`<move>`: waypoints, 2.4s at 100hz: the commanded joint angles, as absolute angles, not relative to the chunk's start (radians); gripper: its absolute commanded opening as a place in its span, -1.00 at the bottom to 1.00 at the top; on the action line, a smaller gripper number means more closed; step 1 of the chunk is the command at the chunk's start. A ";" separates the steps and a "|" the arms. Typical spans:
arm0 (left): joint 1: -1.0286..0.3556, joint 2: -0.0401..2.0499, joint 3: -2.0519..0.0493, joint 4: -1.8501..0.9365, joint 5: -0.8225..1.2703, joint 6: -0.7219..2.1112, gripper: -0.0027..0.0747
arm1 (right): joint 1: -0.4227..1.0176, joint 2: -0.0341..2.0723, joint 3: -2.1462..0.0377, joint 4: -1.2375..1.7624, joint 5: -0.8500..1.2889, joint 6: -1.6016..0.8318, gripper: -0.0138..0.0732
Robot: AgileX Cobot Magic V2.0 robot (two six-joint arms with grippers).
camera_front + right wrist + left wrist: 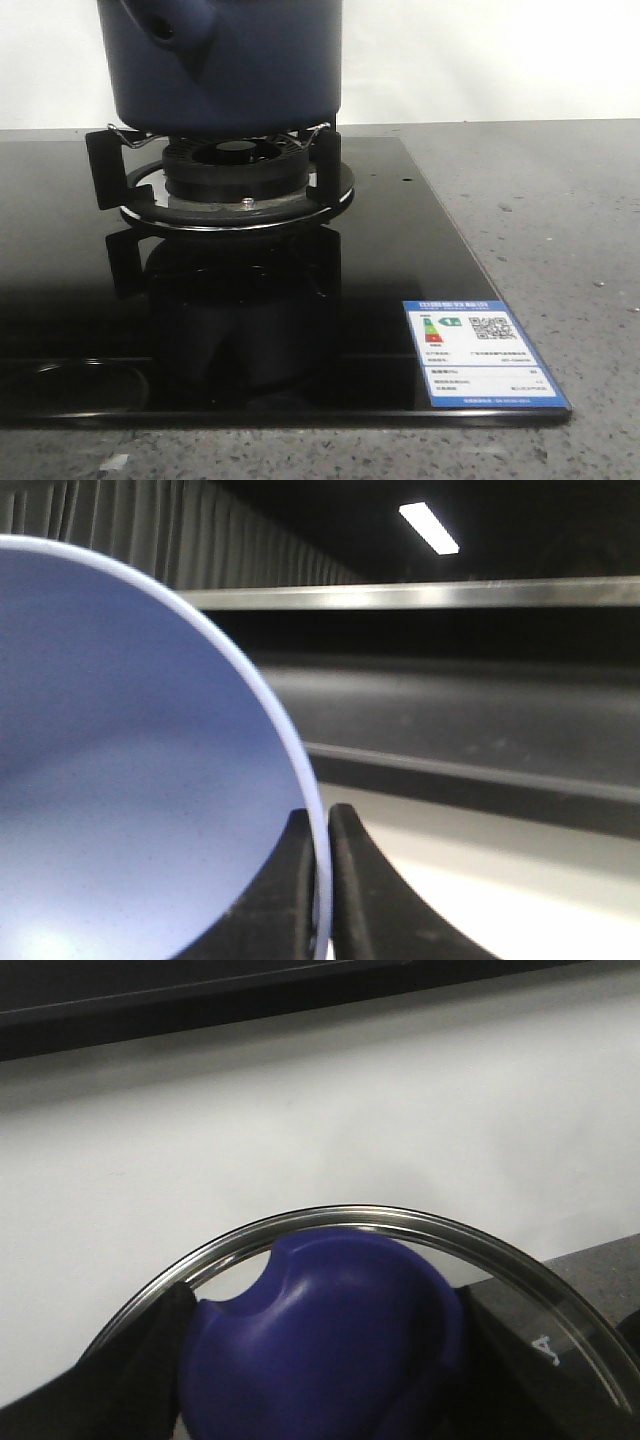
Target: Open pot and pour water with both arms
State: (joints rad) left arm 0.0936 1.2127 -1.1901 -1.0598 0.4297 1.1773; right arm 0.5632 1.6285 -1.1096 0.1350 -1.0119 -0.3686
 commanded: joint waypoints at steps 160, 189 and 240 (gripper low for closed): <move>-0.222 1.185 -1.287 -1.220 0.462 1.225 -0.01 | -0.219 1.454 -1.584 0.277 1.199 -0.247 -0.78; -0.256 1.216 -1.287 -1.233 0.487 1.225 -0.01 | -0.240 1.454 -1.364 0.249 1.068 -0.251 -0.78; -0.256 1.216 -1.287 -1.233 0.491 1.225 -0.01 | -0.240 1.504 -1.327 0.229 1.008 -0.251 -0.78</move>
State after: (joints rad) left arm -0.2481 1.2443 -1.2469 -1.1714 0.5211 1.2240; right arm -0.2367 1.5272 -1.3058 0.2218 1.0343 -0.2479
